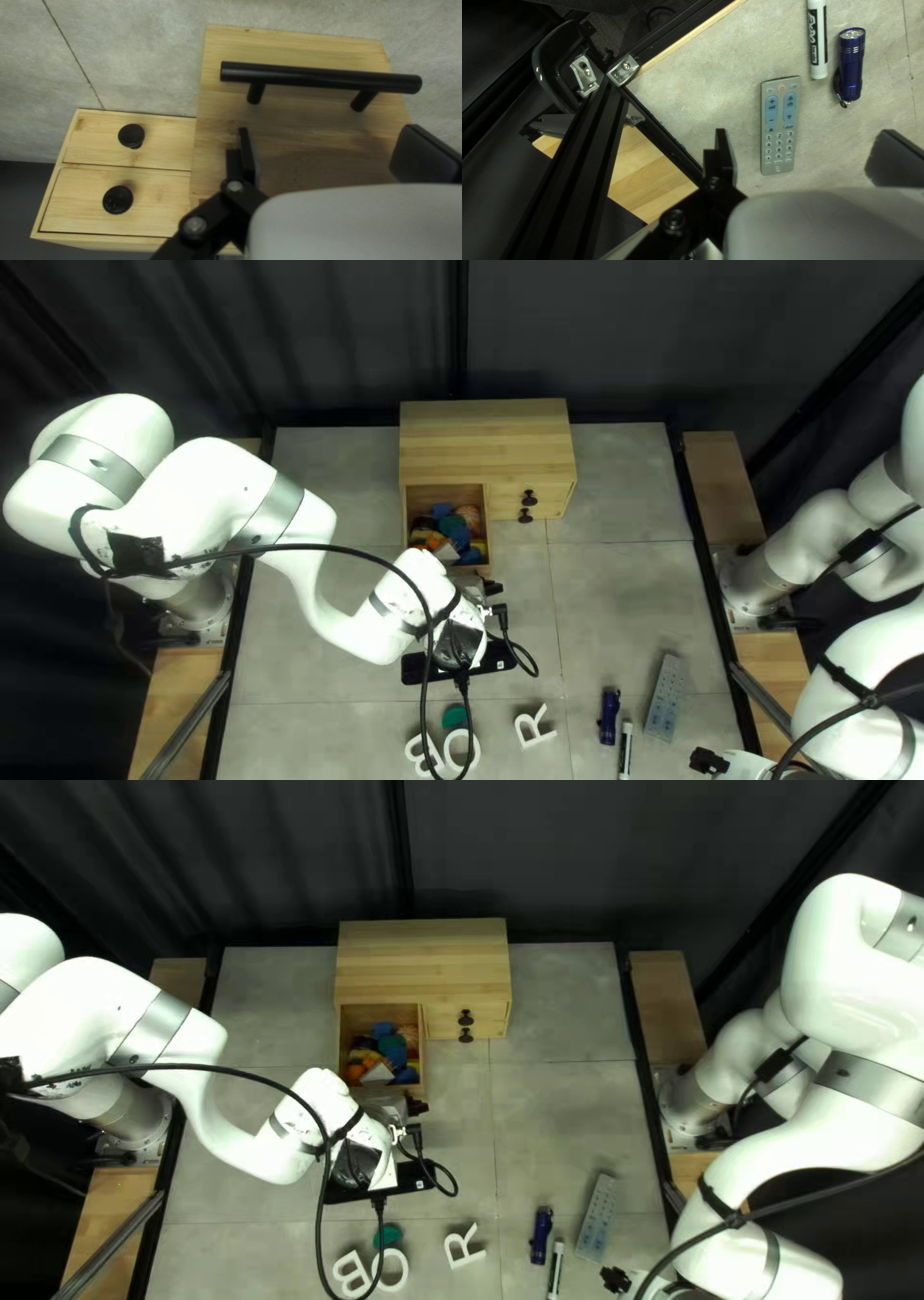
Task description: Open drawers and place objects into drawer and close
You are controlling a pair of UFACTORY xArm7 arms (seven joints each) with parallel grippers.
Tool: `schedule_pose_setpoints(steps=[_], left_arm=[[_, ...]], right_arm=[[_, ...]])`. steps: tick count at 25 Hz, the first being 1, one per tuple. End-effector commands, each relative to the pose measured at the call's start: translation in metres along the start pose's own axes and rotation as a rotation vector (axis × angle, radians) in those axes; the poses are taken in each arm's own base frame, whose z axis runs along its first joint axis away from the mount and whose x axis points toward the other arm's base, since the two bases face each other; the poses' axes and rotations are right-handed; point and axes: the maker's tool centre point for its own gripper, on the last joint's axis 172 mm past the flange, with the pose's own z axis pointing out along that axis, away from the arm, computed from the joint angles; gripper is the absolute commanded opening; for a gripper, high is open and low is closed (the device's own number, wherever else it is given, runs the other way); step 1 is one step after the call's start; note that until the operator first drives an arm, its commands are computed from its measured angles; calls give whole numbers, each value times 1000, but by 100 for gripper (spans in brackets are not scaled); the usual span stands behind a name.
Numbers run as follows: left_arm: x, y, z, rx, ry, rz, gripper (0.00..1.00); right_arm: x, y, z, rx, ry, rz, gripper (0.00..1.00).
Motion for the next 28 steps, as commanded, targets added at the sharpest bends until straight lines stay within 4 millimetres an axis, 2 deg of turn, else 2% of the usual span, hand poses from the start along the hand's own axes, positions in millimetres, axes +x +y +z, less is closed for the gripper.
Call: schedule_pose_setpoints(steps=[1,28], left_arm=[[-5,-1,-2,-2,-5,-2,100],[-14,-5,-6,-19,27,-17,100]], right_arm=[[0,0,0,0,0,0,100],[0,0,0,0,0,0,100]])
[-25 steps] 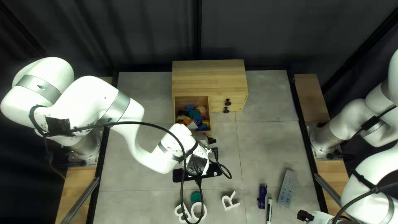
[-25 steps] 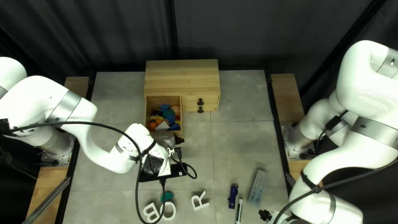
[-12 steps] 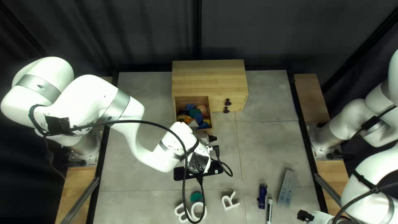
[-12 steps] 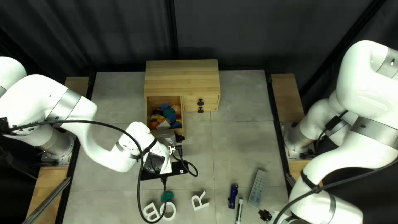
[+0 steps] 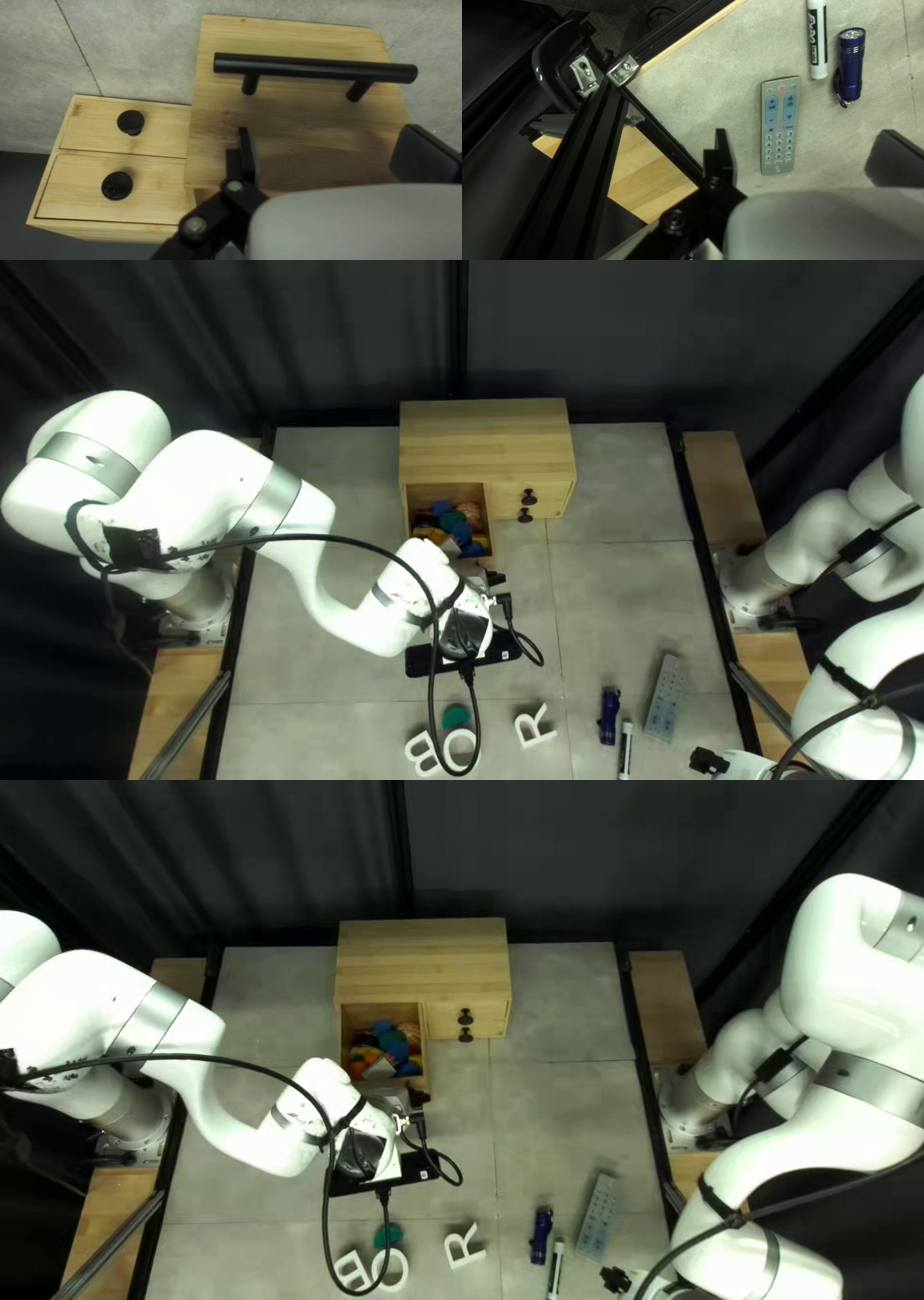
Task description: Open drawers and place objects into drawer and close
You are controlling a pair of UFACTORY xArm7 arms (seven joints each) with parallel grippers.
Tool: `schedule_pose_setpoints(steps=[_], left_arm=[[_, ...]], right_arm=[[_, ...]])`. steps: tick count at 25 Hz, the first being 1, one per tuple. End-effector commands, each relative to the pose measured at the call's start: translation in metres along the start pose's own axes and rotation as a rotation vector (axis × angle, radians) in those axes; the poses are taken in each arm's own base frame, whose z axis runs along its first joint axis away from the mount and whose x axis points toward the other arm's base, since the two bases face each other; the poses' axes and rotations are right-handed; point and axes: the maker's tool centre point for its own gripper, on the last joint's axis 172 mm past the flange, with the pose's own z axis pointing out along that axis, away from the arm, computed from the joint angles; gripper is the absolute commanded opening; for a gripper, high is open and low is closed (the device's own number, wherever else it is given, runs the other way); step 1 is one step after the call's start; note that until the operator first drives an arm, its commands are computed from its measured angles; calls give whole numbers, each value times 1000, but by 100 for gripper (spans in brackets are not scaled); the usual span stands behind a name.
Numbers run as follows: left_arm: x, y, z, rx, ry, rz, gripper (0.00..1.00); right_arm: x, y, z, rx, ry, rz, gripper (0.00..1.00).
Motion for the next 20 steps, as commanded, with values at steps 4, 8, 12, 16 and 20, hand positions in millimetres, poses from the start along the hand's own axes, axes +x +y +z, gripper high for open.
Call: schedule_pose_setpoints(steps=[4,8,12,16,20], left_arm=[[-1,-1,0,3,17,6,100],[-1,-2,0,8,21,15,100],[1,-1,2,6,20,22,100],[5,-2,2,3,23,27,100],[8,-10,-4,-4,26,30,100]], right_arm=[[0,0,0,0,0,0,100],[0,0,0,0,0,0,100],[0,0,0,0,0,0,100],[0,0,0,0,0,0,100],[0,0,0,0,0,0,100]])
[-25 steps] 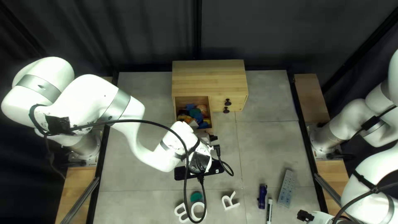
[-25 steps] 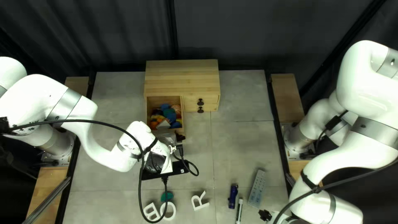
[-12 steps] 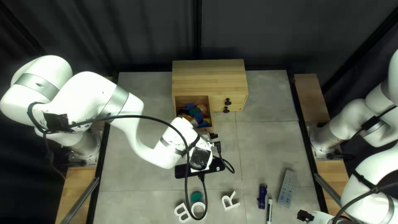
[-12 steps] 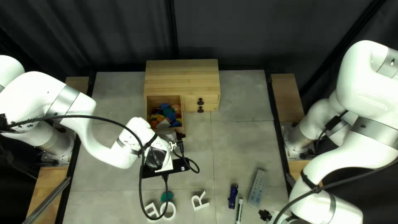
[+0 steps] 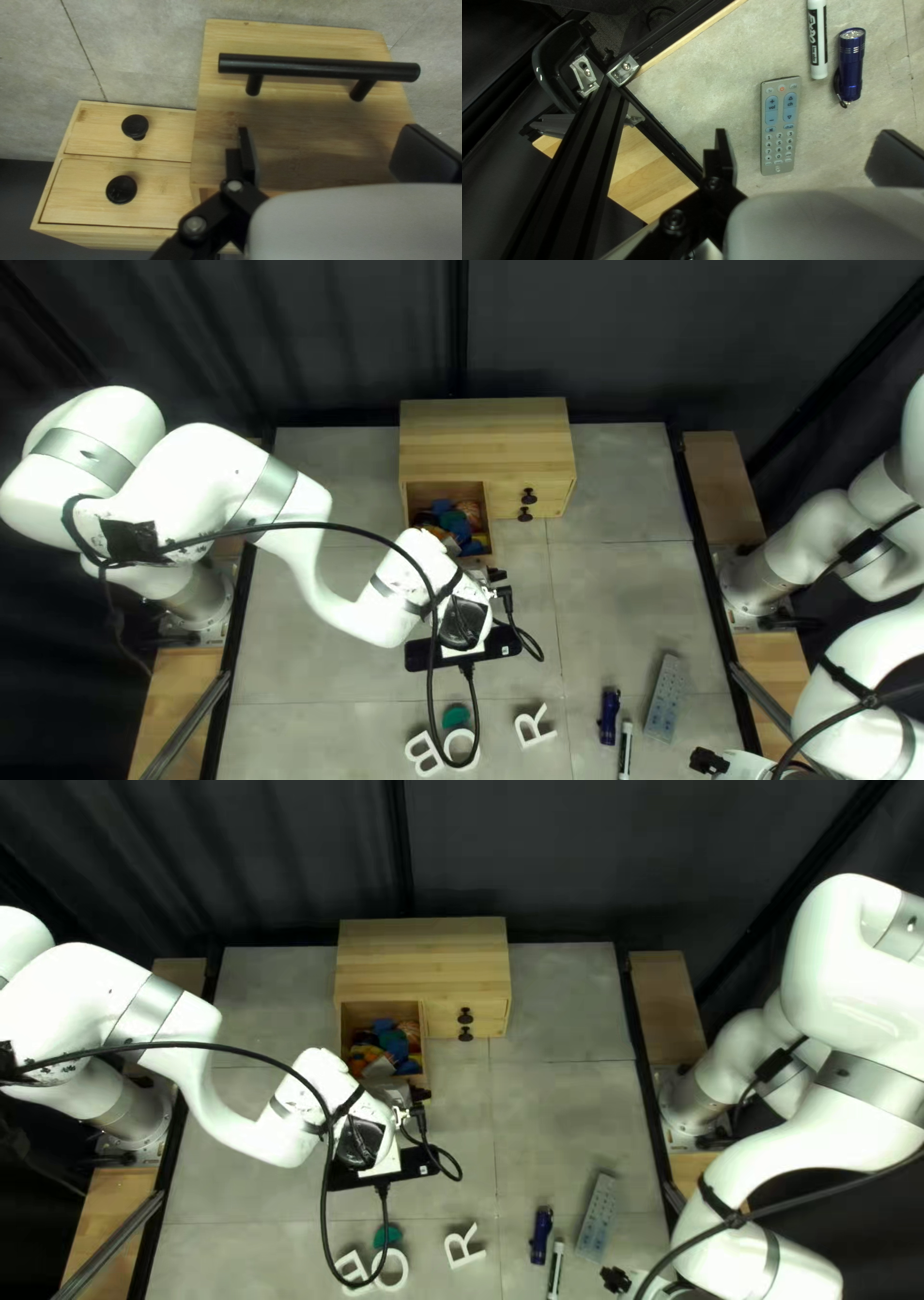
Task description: Open drawers and place objects into drawer and close
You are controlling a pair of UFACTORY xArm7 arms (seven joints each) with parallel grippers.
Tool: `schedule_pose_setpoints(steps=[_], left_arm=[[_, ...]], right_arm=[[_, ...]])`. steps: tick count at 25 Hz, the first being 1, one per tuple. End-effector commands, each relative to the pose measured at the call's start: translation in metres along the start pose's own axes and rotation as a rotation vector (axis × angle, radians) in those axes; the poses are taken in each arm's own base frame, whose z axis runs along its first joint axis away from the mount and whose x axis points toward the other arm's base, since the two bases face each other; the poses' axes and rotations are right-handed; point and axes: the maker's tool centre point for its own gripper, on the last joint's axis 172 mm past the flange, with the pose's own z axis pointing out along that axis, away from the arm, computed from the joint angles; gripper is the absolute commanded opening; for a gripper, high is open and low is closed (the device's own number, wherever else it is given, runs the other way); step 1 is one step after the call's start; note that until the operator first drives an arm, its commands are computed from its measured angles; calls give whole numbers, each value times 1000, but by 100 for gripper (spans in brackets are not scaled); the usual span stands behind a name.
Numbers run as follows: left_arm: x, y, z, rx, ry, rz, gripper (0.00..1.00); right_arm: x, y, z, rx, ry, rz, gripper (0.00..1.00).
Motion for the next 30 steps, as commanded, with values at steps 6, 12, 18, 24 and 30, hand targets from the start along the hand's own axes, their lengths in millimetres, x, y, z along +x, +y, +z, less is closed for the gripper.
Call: schedule_pose_setpoints(steps=[6,12,18,24,30], left_arm=[[4,-7,-8,-17,18,-13,100],[23,-2,-13,-16,44,-5,100],[18,6,-7,-30,69,6,100],[5,4,2,-36,82,3,100],[-2,3,1,-36,83,-3,100]], right_arm=[[0,0,0,0,0,0,100],[0,0,0,0,0,0,100],[0,0,0,0,0,0,100],[0,0,0,0,0,0,100],[0,0,0,0,0,0,100]])
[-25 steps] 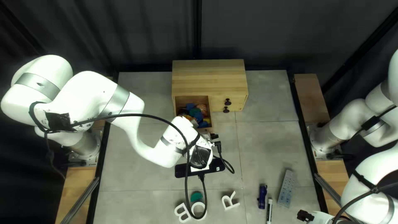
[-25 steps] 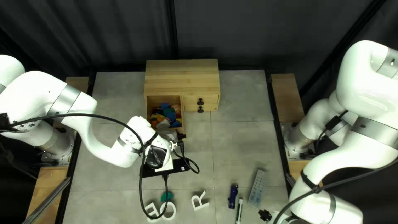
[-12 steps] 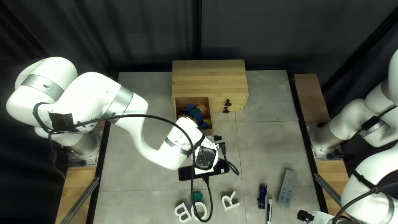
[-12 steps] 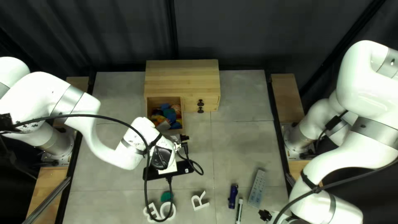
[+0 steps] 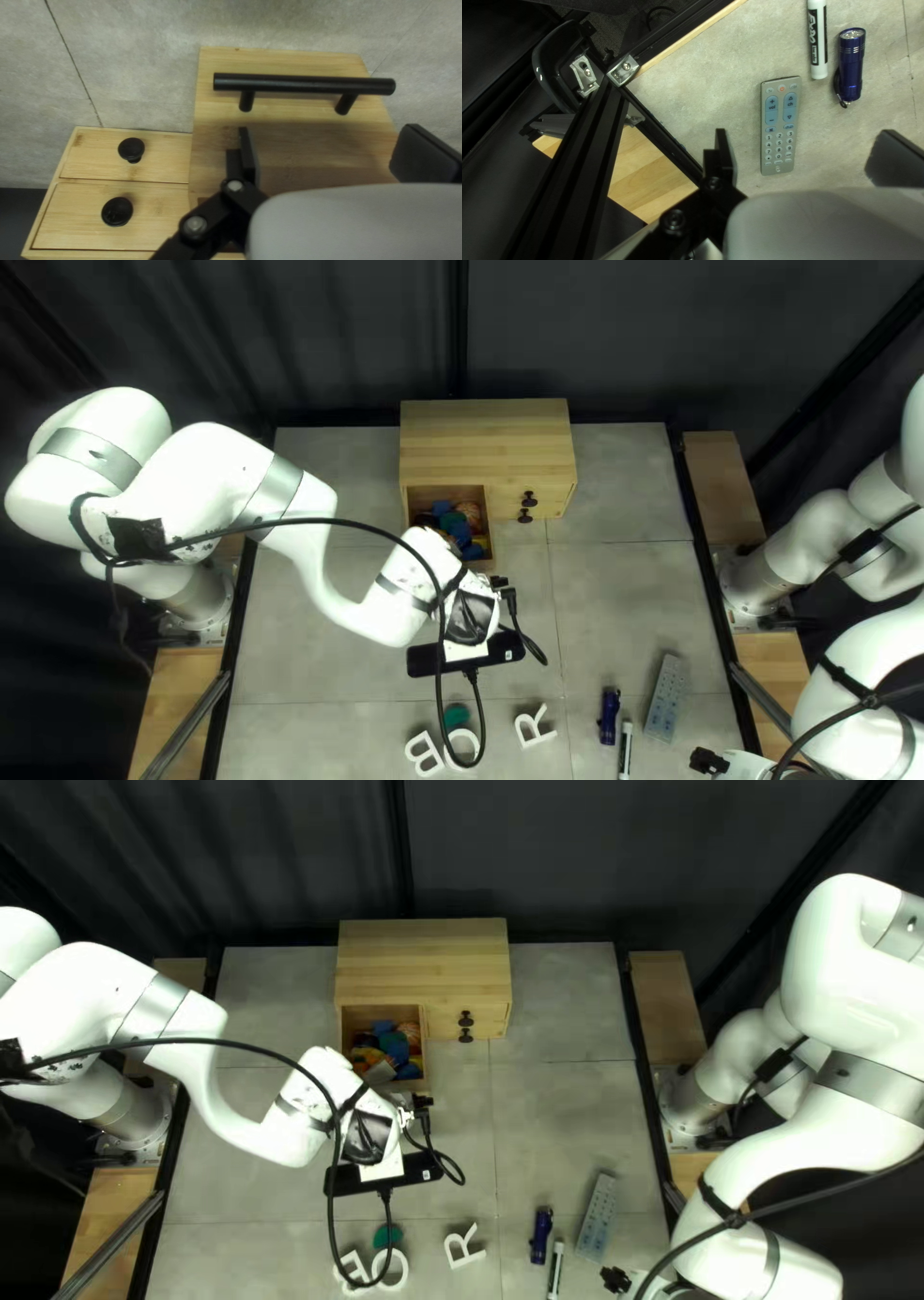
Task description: Open drawers and place objects into drawer and close
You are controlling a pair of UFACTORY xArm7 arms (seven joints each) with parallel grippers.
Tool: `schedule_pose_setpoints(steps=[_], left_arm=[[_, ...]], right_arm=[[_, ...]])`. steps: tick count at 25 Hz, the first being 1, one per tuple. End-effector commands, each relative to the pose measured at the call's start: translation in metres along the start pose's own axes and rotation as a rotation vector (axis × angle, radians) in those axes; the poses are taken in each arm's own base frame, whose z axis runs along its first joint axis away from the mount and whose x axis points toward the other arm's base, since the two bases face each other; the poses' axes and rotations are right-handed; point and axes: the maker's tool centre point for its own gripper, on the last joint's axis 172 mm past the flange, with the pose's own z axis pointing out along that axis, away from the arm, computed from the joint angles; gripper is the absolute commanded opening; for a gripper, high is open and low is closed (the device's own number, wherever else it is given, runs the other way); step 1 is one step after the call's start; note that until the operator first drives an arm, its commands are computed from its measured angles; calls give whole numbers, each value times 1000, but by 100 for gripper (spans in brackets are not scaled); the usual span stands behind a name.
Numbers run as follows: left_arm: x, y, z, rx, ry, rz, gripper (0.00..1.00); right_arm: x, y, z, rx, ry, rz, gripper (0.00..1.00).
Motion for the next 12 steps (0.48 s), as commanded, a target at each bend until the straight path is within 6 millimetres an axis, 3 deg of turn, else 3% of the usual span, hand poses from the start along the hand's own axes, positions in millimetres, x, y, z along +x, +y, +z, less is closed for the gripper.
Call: schedule_pose_setpoints(steps=[1,12], left_arm=[[-4,-1,-1,-1,-1,-3,100],[-9,-3,-6,-4,-11,-5,100]], right_arm=[[0,0,0,0,0,0,100],[0,0,0,0,0,0,100]])
